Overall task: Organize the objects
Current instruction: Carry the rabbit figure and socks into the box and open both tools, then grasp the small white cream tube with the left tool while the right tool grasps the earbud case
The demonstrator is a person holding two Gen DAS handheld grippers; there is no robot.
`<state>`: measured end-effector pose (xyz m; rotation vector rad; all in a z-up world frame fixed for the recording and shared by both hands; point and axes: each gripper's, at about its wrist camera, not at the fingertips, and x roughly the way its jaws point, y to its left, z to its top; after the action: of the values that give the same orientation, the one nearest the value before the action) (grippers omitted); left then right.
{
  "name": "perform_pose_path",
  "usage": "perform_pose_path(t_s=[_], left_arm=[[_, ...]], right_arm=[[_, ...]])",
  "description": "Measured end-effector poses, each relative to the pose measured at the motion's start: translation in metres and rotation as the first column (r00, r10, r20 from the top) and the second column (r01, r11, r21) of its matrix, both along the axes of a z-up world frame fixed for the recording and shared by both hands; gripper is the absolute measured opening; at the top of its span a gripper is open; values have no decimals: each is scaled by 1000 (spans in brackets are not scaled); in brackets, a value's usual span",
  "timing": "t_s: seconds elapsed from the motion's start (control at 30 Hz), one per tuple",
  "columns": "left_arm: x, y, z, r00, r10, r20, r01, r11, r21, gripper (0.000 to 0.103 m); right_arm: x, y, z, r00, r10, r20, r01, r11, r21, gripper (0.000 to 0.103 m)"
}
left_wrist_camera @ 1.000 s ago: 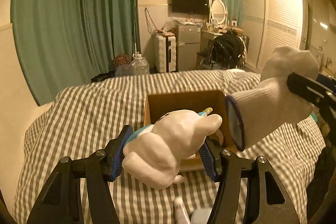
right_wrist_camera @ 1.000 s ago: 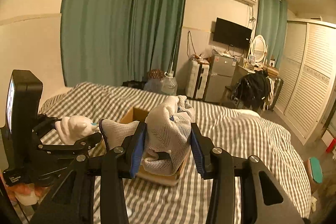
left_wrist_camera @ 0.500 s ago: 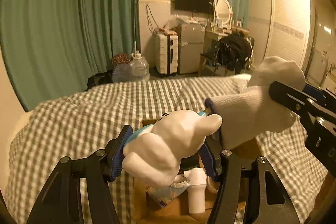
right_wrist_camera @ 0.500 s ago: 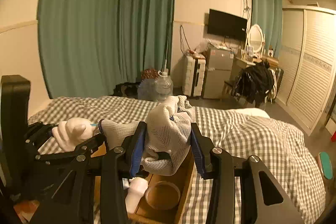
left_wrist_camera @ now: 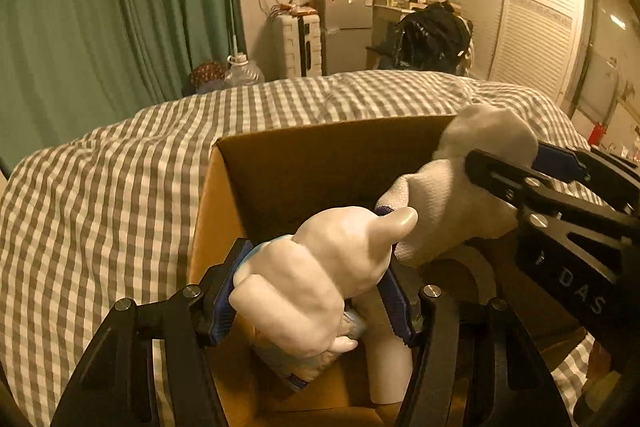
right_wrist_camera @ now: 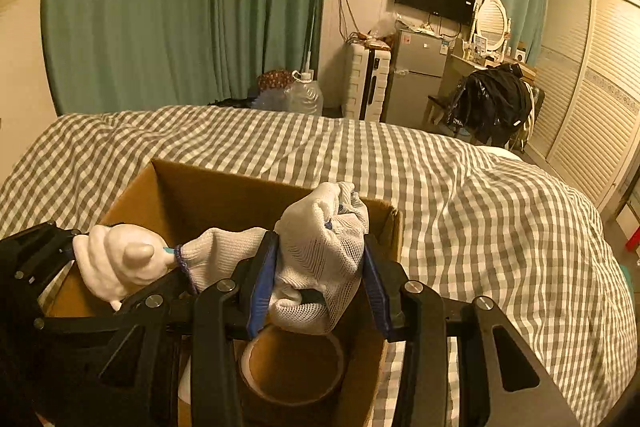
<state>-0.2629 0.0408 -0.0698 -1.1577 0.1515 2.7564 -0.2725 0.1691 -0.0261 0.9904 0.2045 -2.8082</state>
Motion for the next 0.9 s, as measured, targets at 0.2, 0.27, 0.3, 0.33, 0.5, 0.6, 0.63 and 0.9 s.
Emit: perform_pose_path(t_s=[0.2, 0.27, 0.3, 0.33, 0.5, 0.6, 0.63, 0.9], left_arm=[[8, 0, -6, 1000, -9, 7, 9, 1000, 0, 64], [14, 0, -7, 1000, -18, -7, 18, 1000, -3, 66], [16, -1, -6, 1000, -20, -11, 20, 1000, -2, 67], [20, 0, -5, 1000, -24, -15, 23, 1000, -2, 76], [42, 2, 11, 998, -42, -56, 43, 999, 18, 90], [60, 0, 28, 996, -37, -77, 38, 999, 21, 90], [68, 0, 36, 996, -33, -86, 35, 999, 29, 91], [143, -23, 104, 984, 38, -176, -22, 995, 94, 99]], right_arm=[[3, 6, -8, 1000, -7, 25, 7, 1000, -8, 44], [4, 7, -7, 1000, -3, 24, 3, 1000, -18, 49], [5, 8, -6, 1000, -2, 20, 3, 1000, -23, 56], [8, 9, -4, 1000, -2, 13, 2, 1000, -28, 64], [28, 14, 16, 999, -19, -40, 16, 998, -56, 72], [51, 12, 36, 997, -16, -76, 11, 997, -72, 74], [60, 12, 44, 996, -11, -87, 4, 997, -81, 76], [149, 11, 115, 979, 19, -204, -38, 995, -89, 91]])
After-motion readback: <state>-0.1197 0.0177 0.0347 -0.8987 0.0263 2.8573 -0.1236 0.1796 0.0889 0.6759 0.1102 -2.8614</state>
